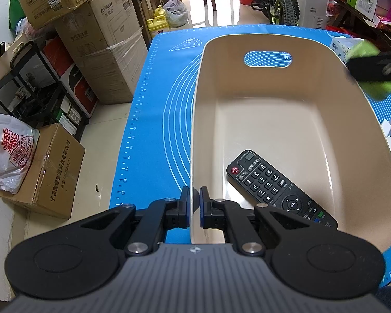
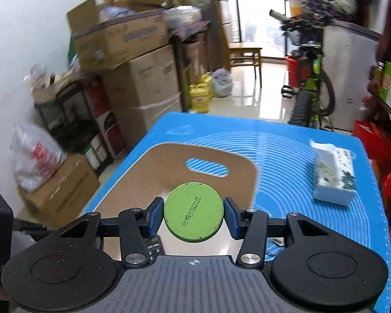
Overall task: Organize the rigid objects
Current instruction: 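Carry the green tin into the bin beside the remote and release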
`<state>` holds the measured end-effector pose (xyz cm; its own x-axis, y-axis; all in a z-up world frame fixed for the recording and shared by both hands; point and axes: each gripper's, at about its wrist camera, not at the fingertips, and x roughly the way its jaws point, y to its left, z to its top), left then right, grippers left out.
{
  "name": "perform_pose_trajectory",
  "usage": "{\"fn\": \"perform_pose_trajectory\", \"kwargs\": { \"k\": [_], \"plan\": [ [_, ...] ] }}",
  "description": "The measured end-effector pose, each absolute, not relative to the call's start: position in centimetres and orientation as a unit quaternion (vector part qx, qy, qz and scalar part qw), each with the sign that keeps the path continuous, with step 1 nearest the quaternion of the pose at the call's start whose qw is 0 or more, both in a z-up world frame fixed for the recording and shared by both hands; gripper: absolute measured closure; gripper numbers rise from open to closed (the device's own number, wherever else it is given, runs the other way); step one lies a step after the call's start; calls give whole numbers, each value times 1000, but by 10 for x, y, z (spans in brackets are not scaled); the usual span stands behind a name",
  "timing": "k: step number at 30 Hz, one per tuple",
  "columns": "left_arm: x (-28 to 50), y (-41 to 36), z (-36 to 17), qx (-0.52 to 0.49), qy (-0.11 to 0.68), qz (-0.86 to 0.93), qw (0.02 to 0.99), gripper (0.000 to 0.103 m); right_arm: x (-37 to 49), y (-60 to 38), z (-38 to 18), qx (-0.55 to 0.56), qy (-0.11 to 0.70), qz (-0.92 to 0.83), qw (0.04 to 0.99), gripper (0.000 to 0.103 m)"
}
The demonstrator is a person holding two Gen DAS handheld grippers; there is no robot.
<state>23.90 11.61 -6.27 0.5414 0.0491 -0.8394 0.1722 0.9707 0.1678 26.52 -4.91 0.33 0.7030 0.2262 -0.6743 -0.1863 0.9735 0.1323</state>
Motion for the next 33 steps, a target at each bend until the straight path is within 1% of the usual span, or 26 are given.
{"fn": "perform_pose_trajectory", "kwargs": {
  "k": [10,15,21,26,27,32,33],
  "plan": [
    [239,118,-63,122,479,-39,869,95,283,-7,-44,-2,455,138,880,49],
    [240,118,-63,123,479,-40,868,95,278,7,-67,-33,476,143,867,49],
    [239,117,-63,124,478,-39,868,95,276,17,-86,-61,520,144,840,49],
    [239,117,-63,125,479,-39,868,95,272,21,-90,-73,529,143,833,49],
    [239,117,-63,125,478,-39,868,95,272,20,-89,-70,530,142,833,43],
    [239,117,-63,125,479,-39,868,95,272,11,-79,-43,521,150,839,40],
    [239,117,-63,125,478,-39,868,95,271,10,-75,-38,517,152,842,37]
  ]
}}
